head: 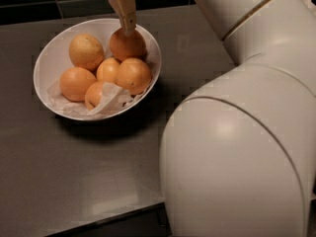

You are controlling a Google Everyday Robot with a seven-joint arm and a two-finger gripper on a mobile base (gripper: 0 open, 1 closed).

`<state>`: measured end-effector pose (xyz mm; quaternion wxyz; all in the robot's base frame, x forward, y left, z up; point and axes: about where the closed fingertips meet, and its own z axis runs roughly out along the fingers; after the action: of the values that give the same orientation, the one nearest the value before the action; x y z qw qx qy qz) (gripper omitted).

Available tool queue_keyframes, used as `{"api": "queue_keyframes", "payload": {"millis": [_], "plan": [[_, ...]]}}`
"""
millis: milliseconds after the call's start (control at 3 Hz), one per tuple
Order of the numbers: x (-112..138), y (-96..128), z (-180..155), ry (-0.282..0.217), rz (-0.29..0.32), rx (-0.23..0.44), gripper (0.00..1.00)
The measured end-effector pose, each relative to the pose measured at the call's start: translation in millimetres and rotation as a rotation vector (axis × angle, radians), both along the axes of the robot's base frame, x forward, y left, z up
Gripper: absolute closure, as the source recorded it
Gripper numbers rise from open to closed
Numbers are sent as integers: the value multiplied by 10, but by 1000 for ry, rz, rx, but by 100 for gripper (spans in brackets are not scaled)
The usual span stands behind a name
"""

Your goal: Pick orange from white bowl

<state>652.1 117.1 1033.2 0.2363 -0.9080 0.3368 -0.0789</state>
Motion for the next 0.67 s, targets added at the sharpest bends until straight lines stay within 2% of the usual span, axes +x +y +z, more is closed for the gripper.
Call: {"api": "queue_keyframes", "payload": {"millis": [667], "plan": [[-120, -77, -120, 49, 18, 6, 0]]}}
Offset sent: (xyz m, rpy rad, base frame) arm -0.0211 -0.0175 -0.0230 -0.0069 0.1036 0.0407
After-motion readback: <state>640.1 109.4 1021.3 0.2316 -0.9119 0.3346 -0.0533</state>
